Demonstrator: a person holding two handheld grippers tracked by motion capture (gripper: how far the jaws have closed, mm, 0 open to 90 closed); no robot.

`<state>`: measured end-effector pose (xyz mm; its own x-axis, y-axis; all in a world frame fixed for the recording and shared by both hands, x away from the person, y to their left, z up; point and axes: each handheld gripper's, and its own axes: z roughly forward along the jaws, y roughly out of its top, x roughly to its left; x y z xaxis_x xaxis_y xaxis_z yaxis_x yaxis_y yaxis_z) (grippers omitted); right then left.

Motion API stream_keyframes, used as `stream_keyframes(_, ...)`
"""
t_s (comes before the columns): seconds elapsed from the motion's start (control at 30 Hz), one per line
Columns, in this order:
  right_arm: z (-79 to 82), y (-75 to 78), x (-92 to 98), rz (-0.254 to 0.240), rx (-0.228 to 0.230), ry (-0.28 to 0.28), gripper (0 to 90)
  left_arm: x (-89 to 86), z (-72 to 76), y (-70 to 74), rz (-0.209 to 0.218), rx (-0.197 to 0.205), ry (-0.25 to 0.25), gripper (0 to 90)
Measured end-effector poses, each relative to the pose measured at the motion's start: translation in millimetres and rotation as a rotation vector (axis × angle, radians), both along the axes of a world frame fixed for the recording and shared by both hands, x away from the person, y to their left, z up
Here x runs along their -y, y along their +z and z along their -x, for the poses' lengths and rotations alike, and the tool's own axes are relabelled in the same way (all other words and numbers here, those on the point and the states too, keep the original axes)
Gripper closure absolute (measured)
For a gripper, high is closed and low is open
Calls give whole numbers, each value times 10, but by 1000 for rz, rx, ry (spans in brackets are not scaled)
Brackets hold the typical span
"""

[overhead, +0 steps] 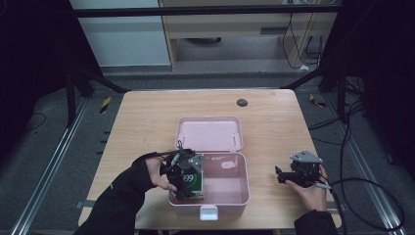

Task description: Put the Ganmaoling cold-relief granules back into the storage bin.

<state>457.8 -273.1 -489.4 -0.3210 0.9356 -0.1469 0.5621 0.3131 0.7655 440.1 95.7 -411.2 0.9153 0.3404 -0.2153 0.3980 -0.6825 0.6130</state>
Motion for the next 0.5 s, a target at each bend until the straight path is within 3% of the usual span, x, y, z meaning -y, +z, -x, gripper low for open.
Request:
stream_keyframes(0.1, -2, -2, 1, 2, 0, 1, 23, -31, -47, 10, -70, 21, -78, 132)
stream_keyframes(0.13, -1, -2, -1, 2, 0, 0, 22, -55, -90, 38, -128, 44, -137, 127)
stream_keyframes(0.17, -1, -2, -3, 2, -1, 1, 22, -104, -192, 123, -248, 89, -270, 122)
stream_keyframes(0.2, 0, 0, -2, 4, -2, 0, 22, -136, -272, 211, -328, 133, -375, 124)
stream_keyframes(0.23, -3, -1, -1, 4, -1, 2, 20, -152, -285, 253, -322, 140, -386, 125)
stream_keyframes(0.3, -3, 0, 2, 6, -2, 3, 19, -167, -238, 278, -246, 125, -319, 145)
stream_keyframes(0.43, 0, 3, 4, 0, 1, 1, 19, -210, -223, 367, -246, 158, -317, 155)
stream_keyframes(0.5, 1, 8, 7, -1, 1, -2, 19, -236, -197, 405, -202, 160, -288, 171)
